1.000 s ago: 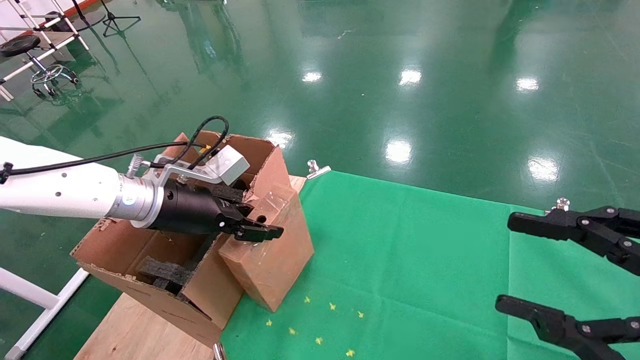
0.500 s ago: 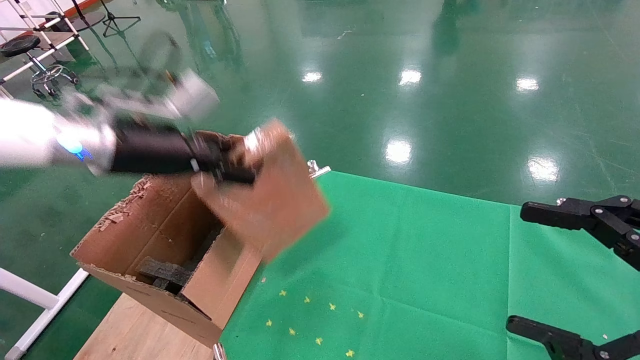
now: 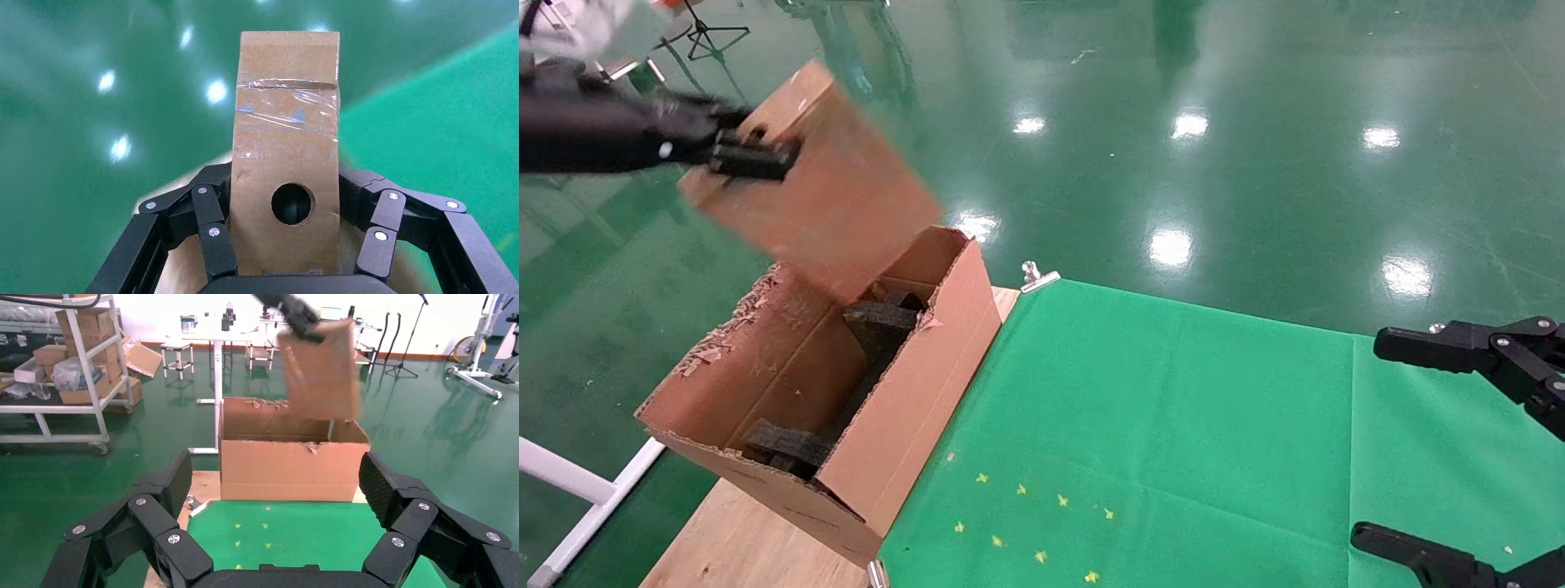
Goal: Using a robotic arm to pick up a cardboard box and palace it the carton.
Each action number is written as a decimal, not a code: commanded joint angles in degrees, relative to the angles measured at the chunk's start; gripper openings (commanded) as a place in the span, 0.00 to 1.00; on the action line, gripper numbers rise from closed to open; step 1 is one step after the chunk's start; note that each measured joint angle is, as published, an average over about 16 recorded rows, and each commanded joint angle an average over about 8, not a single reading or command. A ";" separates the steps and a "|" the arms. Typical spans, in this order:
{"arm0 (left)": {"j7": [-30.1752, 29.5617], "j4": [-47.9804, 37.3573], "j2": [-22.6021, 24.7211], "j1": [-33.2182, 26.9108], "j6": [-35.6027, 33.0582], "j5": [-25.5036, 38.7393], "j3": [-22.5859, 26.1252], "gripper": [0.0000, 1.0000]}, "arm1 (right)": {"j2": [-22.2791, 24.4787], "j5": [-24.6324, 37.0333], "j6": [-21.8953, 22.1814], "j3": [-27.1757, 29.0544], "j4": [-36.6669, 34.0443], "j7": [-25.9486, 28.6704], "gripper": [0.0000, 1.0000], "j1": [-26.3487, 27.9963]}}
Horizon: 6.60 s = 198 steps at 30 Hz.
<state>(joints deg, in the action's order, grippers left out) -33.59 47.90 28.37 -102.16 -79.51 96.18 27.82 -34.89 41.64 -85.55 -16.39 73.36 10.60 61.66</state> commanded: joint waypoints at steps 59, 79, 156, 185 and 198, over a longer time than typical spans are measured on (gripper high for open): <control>12.53 -39.26 15.59 13.83 35.19 8.89 2.08 0.00 | 0.09 -0.15 0.09 -0.21 0.00 -0.11 1.00 0.05; 15.13 -44.46 18.84 15.06 38.97 9.95 2.89 0.57 | 0.11 -0.19 0.13 -0.29 -0.01 -0.14 1.00 0.06; 21.62 -16.13 7.11 15.88 7.82 -16.05 -6.89 1.00 | 0.16 -0.26 0.15 -0.43 -0.12 -0.23 1.00 0.11; 22.40 10.49 6.82 31.62 -1.10 -40.42 -10.02 1.00 | 0.19 -0.32 0.19 -0.51 -0.12 -0.28 1.00 0.13; 22.74 22.43 6.68 38.67 -5.10 -51.34 -11.42 1.00 | 0.21 -0.34 0.20 -0.55 -0.12 -0.30 1.00 0.14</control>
<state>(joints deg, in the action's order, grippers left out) -10.86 69.92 35.06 -63.74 -84.46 45.21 16.46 -34.68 41.30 -85.34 -16.94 73.23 10.31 61.80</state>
